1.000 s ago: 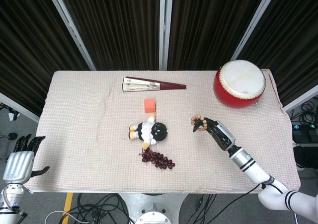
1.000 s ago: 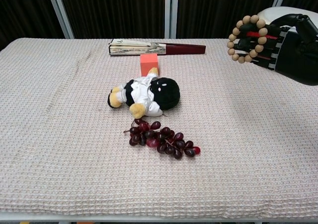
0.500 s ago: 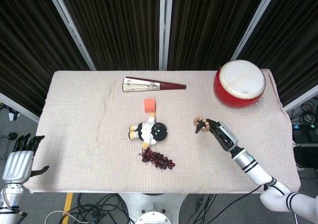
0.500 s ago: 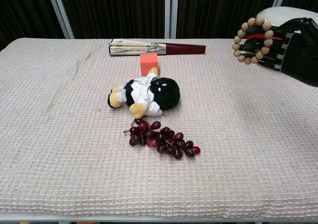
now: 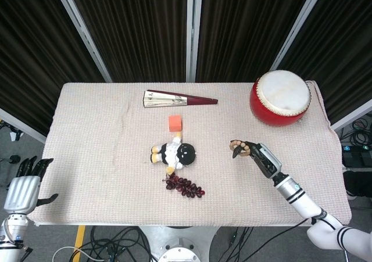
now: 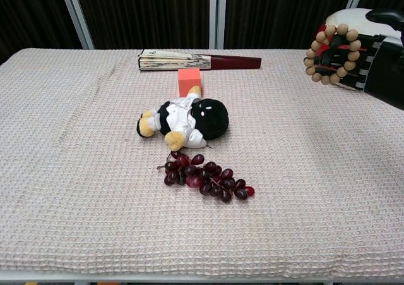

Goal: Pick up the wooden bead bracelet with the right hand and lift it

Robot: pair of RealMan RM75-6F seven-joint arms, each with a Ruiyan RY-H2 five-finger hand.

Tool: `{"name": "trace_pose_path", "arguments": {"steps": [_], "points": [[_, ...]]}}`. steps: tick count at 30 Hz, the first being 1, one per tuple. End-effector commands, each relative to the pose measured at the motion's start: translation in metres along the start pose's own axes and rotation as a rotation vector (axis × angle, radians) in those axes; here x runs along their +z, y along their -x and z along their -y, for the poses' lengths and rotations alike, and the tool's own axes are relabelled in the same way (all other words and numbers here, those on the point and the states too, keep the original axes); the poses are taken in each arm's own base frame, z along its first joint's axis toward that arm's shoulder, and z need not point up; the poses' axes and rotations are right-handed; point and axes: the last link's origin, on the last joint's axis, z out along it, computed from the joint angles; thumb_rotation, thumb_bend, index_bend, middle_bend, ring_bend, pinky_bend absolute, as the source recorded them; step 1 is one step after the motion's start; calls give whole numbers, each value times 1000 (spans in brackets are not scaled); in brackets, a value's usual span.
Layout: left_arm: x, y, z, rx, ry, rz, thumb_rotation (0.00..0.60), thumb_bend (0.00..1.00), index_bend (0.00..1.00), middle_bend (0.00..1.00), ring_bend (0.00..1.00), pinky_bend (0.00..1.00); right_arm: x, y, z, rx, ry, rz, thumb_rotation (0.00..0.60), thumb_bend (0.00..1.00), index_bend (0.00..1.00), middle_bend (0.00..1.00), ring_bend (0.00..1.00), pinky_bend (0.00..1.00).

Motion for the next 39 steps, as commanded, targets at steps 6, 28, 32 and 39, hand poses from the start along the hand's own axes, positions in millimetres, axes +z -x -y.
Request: {"name": "trace_pose_path", "arguments": {"steps": [6, 28, 32, 39], "points": [[0, 0, -1, 4, 1, 1, 600, 0, 141, 148, 7, 16, -4, -3, 2, 22, -13, -9, 130, 558, 562, 500, 134, 0], [3, 0, -3, 9, 4, 6, 600, 0, 142, 148, 7, 16, -4, -8, 7, 24, 8, -19, 148, 545, 634, 517, 147, 0], [3, 0, -3, 10, 2, 6, 600, 0, 142, 148, 7, 16, -5, -8, 8, 24, 7, -17, 225, 643, 635, 518, 147, 0], [3, 0, -4, 12, 2, 6, 600, 0, 142, 148, 7, 16, -7, -4, 12, 231, -20, 9, 290, 638, 637, 522, 152, 0]]}}
